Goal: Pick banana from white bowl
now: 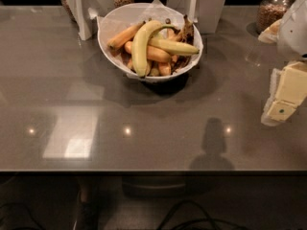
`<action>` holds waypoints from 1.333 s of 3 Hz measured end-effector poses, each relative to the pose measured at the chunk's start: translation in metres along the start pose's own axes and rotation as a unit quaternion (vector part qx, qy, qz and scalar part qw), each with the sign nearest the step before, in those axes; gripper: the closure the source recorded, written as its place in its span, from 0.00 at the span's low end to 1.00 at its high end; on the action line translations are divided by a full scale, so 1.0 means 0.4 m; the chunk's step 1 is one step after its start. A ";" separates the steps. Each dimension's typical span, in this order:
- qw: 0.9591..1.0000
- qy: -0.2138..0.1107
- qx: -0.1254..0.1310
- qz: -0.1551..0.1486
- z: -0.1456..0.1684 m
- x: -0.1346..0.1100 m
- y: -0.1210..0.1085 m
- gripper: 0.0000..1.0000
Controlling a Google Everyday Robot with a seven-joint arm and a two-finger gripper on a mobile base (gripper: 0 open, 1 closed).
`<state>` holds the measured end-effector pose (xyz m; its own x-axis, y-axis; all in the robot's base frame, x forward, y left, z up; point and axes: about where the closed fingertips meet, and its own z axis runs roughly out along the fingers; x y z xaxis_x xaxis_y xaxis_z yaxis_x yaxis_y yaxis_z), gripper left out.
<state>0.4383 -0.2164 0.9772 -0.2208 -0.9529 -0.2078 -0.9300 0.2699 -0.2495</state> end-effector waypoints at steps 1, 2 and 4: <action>1.000 0.000 0.000 0.000 0.000 0.000 0.000 0.00; 0.999 -0.028 0.030 -0.035 0.002 -0.025 -0.027 0.00; 0.965 -0.160 0.096 -0.182 0.020 -0.190 -0.145 0.00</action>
Offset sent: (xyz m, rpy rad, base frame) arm 0.0378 0.0217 0.0097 0.0568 -0.2455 0.2197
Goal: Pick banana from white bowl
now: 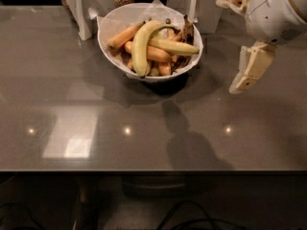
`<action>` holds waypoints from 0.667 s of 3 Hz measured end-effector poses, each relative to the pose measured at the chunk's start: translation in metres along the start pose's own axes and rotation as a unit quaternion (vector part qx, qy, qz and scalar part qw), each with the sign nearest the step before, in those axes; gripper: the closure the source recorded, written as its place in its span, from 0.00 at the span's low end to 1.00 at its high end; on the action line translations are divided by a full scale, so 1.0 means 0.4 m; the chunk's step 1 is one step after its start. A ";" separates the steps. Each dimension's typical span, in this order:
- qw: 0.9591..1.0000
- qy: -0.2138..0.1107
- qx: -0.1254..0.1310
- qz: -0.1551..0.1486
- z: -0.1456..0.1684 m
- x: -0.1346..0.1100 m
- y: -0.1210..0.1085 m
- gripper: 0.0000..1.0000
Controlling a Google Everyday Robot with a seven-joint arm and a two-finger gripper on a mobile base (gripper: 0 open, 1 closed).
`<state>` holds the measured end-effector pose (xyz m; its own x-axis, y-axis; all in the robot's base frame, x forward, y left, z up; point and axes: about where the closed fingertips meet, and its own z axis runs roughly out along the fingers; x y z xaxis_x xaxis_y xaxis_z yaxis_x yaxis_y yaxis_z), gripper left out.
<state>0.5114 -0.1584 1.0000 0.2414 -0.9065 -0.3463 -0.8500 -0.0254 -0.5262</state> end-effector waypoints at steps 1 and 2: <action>0.993 -0.049 0.007 -0.105 0.041 -0.078 -0.095 0.00; 0.993 -0.049 0.007 -0.105 0.041 -0.078 -0.095 0.00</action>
Offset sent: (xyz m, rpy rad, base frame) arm 0.0278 0.0304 0.0105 -0.0041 -0.0684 0.1712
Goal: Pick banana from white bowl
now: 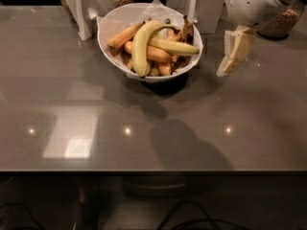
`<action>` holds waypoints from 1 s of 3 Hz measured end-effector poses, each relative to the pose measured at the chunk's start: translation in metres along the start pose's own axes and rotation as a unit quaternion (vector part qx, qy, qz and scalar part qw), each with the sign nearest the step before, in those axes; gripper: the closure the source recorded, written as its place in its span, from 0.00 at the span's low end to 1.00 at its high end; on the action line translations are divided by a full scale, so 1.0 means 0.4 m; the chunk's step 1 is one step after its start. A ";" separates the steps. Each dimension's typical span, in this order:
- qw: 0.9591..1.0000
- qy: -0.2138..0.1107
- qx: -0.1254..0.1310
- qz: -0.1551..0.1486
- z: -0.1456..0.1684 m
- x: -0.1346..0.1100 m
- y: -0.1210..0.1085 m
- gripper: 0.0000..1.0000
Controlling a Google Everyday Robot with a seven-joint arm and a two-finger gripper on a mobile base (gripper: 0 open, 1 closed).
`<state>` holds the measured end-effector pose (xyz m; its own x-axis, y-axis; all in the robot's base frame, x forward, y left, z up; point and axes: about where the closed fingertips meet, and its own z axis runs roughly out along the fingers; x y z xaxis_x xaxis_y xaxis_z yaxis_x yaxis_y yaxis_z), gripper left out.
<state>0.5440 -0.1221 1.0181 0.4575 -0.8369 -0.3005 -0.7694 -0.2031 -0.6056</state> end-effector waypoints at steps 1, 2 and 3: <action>0.998 0.004 0.012 -0.056 0.029 -0.005 -0.037 0.00; 0.989 0.000 0.015 -0.147 0.100 -0.031 -0.109 0.00; 0.976 -0.004 0.006 -0.218 0.167 -0.057 -0.166 0.04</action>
Offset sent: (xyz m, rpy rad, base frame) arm 0.0854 0.0781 0.0011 -0.2049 -0.2983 0.3830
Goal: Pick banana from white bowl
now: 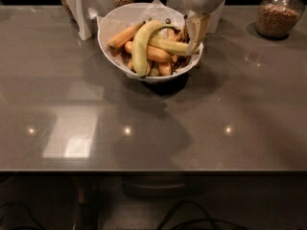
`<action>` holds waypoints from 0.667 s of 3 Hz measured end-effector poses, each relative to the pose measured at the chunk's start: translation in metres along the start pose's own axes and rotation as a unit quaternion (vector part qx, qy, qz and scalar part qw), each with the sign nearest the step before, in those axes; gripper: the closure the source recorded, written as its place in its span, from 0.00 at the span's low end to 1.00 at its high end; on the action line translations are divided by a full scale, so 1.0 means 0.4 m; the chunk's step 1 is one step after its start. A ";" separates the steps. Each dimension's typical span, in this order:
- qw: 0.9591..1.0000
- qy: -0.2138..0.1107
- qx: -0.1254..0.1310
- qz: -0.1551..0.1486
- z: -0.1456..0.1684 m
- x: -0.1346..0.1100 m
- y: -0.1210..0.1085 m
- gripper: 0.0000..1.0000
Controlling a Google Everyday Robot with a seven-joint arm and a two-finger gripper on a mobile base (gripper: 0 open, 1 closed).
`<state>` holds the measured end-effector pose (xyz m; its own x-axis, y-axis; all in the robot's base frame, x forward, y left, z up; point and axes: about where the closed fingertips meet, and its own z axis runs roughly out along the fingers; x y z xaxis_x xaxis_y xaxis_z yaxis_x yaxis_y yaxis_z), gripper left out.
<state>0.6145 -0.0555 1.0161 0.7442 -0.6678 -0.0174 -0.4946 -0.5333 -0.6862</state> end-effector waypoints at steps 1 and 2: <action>0.999 -0.005 -0.012 -0.044 0.058 0.012 -0.035 0.23; 0.998 -0.011 -0.021 -0.064 0.105 0.029 -0.052 0.41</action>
Offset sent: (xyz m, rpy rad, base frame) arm 0.0581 0.0313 -0.0230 -0.1084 -0.0350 0.1475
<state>0.6522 -0.0303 0.9996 0.8119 -0.5815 0.0520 -0.4133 -0.6355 -0.6522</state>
